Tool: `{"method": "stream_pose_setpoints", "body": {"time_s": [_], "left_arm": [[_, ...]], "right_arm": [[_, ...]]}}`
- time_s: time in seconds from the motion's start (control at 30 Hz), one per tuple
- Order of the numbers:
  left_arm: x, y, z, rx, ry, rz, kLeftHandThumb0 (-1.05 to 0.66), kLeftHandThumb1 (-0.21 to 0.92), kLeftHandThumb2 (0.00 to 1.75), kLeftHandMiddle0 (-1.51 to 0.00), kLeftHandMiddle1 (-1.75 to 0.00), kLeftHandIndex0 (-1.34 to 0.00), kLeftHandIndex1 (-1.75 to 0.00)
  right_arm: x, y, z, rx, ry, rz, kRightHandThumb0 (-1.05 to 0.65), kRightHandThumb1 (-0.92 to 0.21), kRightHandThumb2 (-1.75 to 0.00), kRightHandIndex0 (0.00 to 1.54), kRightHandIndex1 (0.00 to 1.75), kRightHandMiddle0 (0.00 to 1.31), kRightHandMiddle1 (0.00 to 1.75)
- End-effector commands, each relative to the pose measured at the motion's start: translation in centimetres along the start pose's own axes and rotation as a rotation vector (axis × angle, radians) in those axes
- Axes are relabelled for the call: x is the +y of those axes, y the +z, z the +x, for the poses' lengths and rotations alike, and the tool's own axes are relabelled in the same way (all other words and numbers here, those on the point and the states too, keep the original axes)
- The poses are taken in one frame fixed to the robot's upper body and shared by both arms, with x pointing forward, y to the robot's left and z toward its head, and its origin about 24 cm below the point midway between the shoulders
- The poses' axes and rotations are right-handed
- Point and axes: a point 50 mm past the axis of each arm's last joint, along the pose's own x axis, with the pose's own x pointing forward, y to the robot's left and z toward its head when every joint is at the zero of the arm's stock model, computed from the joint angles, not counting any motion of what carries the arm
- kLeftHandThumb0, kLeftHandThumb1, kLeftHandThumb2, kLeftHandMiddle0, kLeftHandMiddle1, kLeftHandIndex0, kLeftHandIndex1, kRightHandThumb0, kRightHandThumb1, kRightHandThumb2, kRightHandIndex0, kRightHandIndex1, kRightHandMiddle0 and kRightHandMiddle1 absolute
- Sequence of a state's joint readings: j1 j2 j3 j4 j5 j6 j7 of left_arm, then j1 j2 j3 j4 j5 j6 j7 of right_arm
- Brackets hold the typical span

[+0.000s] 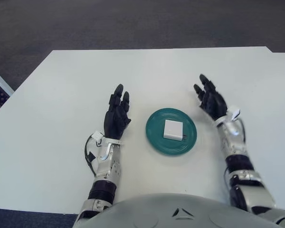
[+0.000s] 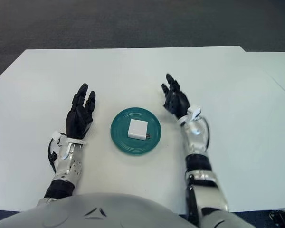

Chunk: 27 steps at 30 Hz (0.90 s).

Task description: Put the charger into the plate.

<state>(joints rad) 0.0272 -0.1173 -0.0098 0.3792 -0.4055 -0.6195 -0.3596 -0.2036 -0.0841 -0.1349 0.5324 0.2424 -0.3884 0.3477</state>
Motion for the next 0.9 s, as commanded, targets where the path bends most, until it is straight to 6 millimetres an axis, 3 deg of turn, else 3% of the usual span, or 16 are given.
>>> {"method": "stream_pose_setpoints", "body": {"time_s": [0.0, 0.33, 0.87], "left_arm": [[1.0, -2.7, -3.7, 0.147, 0.092, -0.020, -0.95, 0.92, 0.88, -0.03, 0.00, 0.00, -0.19], [0.3, -1.0, -3.4, 0.080, 0.021, 0.052, -0.99, 0.92, 0.96, -0.01, 0.00, 0.00, -0.14], [1.1, -0.9, -4.1, 0.156, 0.073, 0.030, -0.98, 0.92, 0.98, -0.01, 0.00, 0.00, -0.13]], "right_arm": [[1.0, 0.3, 0.2, -0.062, -0.059, 0.043, -0.96, -0.92, -1.03, 0.13, 0.01, 0.05, 0.28], [1.9, -0.3, -0.2, -0.036, -0.082, 0.102, -0.96, -0.92, -1.08, 0.11, 0.00, 0.00, 0.27], [3.0, -1.5, -1.9, 0.055, -0.083, 0.172, -0.98, -0.92, -1.06, 0.07, 0.00, 0.00, 0.17]]}}
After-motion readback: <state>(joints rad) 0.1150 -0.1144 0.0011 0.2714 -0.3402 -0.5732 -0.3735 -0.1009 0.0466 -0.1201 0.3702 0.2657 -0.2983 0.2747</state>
